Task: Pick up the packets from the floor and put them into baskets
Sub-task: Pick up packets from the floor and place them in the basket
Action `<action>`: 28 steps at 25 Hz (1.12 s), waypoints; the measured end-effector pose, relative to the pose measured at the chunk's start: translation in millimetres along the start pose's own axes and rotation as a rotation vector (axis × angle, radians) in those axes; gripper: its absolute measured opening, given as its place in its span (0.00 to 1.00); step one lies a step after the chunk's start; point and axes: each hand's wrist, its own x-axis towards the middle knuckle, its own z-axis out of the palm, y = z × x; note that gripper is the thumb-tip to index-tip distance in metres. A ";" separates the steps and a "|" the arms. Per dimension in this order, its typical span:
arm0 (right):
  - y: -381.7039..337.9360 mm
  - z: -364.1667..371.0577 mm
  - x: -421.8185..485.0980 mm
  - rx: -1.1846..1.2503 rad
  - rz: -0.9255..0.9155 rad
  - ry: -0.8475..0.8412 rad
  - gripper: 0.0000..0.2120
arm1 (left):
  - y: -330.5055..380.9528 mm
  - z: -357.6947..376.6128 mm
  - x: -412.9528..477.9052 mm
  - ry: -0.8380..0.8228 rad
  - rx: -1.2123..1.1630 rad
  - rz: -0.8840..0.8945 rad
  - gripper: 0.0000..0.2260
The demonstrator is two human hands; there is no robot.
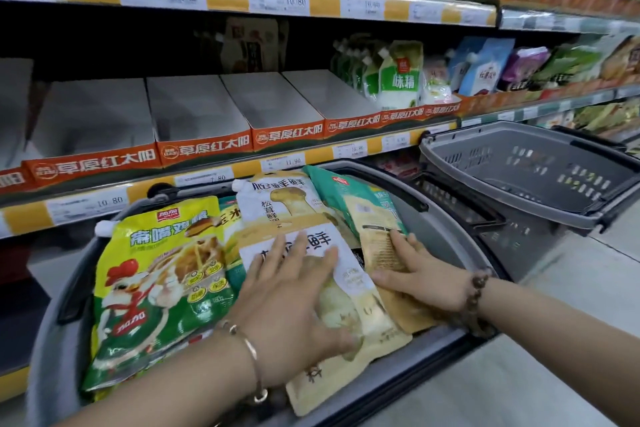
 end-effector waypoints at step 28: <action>-2.9 -29.5 -0.7 0.147 -0.032 0.422 0.44 | -4.6 24.0 49.2 0.085 0.268 -0.018 0.40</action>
